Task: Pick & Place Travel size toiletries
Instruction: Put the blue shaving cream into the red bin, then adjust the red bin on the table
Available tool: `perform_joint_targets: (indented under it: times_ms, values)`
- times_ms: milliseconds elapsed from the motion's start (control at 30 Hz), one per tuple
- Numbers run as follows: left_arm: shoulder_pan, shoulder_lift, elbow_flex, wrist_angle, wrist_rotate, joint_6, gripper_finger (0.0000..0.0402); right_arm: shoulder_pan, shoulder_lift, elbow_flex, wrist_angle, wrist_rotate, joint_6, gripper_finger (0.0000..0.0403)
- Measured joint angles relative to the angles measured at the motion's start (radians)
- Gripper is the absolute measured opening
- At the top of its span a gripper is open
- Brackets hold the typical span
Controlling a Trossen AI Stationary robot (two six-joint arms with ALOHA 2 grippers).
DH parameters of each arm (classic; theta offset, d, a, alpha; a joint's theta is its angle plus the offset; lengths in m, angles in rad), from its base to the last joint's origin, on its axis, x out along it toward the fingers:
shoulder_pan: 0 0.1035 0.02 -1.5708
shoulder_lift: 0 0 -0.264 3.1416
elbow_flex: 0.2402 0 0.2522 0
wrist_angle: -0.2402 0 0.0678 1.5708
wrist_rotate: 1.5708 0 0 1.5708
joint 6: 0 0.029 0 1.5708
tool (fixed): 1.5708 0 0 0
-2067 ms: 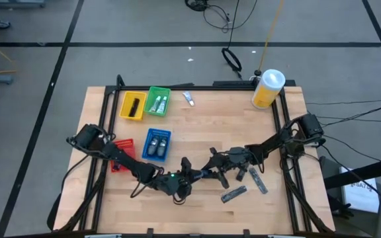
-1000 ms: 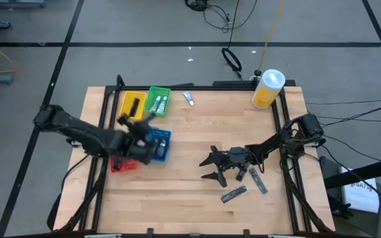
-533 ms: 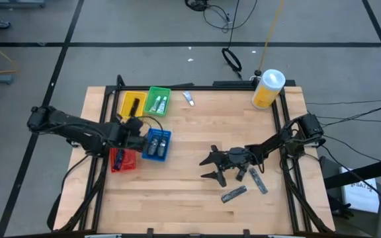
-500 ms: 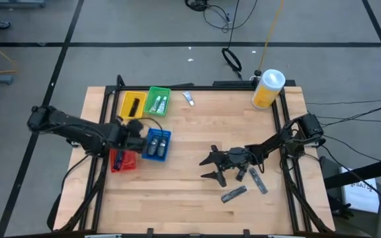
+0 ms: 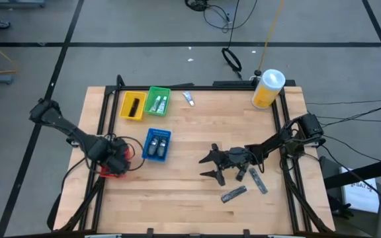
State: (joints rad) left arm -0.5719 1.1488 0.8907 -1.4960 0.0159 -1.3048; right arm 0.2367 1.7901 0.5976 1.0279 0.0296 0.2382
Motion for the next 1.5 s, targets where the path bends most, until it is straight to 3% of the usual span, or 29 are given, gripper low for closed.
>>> perform_joint_targets:
  times_ms: [233,467,800,1233,1333,1500]
  values:
    - [-0.083,0.002,-0.017,0.002,0.010,-0.137,0.0042,0.000,0.000,0.000,0.000,0.000,0.002,0.0256]
    - [-0.101,0.002,-0.075,0.068,-0.101,-0.367,0.0042,0.001,0.000,0.000,0.000,-0.003,0.009,0.0256]
    - [-0.102,0.002,-0.146,0.144,-0.126,-0.419,0.0047,0.001,0.000,0.000,0.000,-0.004,0.011,0.0256]
    - [-0.102,0.003,-0.147,0.142,-0.148,-0.443,0.0169,0.001,0.000,0.000,-0.008,-0.005,0.008,0.0256]
    - [-0.102,0.003,-0.147,0.141,-0.166,-0.472,0.0158,0.001,0.000,0.000,-0.008,-0.005,0.008,0.0256]
    - [-0.101,0.022,-0.146,0.131,-0.204,-0.524,0.0095,0.001,0.000,0.000,-0.008,-0.005,0.008,0.0256]
